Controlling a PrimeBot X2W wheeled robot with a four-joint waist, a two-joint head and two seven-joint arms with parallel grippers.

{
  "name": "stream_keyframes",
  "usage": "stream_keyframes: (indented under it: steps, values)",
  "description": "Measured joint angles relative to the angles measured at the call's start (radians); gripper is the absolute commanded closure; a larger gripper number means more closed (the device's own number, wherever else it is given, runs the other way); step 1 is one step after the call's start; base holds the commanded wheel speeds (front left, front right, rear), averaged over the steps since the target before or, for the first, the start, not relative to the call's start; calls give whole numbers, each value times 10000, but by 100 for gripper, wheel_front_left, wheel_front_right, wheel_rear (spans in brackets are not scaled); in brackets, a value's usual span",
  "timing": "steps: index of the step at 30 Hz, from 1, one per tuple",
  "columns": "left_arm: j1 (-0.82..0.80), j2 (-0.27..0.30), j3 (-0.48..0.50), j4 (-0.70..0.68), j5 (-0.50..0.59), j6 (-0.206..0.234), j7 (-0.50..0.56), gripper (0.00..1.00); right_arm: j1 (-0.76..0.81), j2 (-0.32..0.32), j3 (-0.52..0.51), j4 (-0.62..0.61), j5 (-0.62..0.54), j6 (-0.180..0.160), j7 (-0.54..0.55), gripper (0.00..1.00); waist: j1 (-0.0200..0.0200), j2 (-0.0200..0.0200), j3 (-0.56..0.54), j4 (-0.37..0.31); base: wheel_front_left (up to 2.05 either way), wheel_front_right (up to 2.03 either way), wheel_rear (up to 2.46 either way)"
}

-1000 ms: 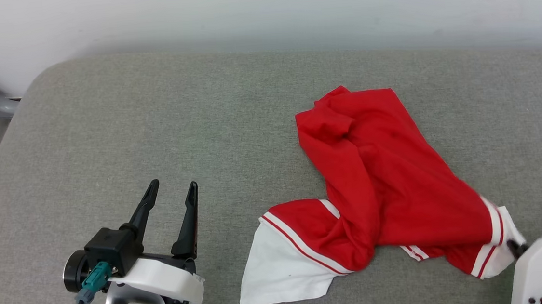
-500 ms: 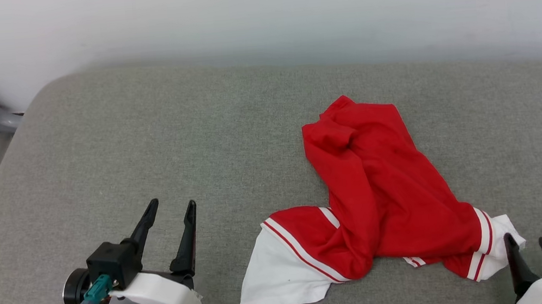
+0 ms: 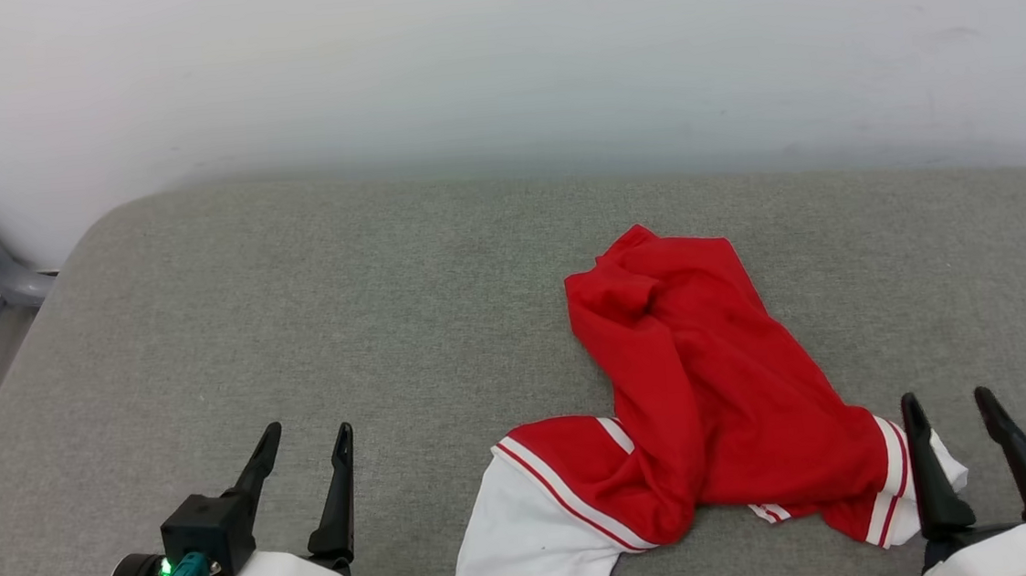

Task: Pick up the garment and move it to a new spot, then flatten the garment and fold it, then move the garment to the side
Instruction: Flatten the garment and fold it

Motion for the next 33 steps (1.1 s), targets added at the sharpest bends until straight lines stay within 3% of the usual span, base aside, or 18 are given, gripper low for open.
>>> stream_keyframes:
  steps: [2, 5, 16, 24, 31, 32, 33]
  values:
    - [-7, 75, -59, -25, 65, 15, 79, 0, 143, 2, 178, -328, 31, 0, 79, 0, 0, 0, -23, -39, 0, 0, 0]
    - [-151, 136, -347, -96, -77, -303, 660, 0, 360, 2, 374, -759, 54, 0, 368, 0, 0, 0, 27, -110, 0, 0, 0]
    - [-1134, 224, -2046, -96, -909, -1569, 4832, 0, 398, 4, 466, -1411, 293, 0, 767, 0, 1, 0, 642, -491, 0, 0, 0]
    - [-1438, 681, -2861, 146, -1467, -1921, 7494, 0, 72, 4, 560, -1384, 389, 0, 775, 0, 2, 0, 1331, -751, 0, 0, 0]
    - [-1836, 995, -3421, 339, -1530, -2136, 8677, 0, -187, 4, 581, -1218, 466, 0, 731, 0, 1, 0, 1788, -927, 0, 0, 0]
    - [-1890, 993, -3476, 382, -1534, -2138, 8794, 8, -205, 4, 589, -1179, 527, 0, 731, 0, 1, 0, 1813, -946, 0, 0, 0]
    - [-1945, 984, -3507, 424, -1574, -2151, 8899, 45, -218, 4, 589, -1160, 541, -2, 729, 0, 1, 0, 1835, -961, 0, 0, 0]
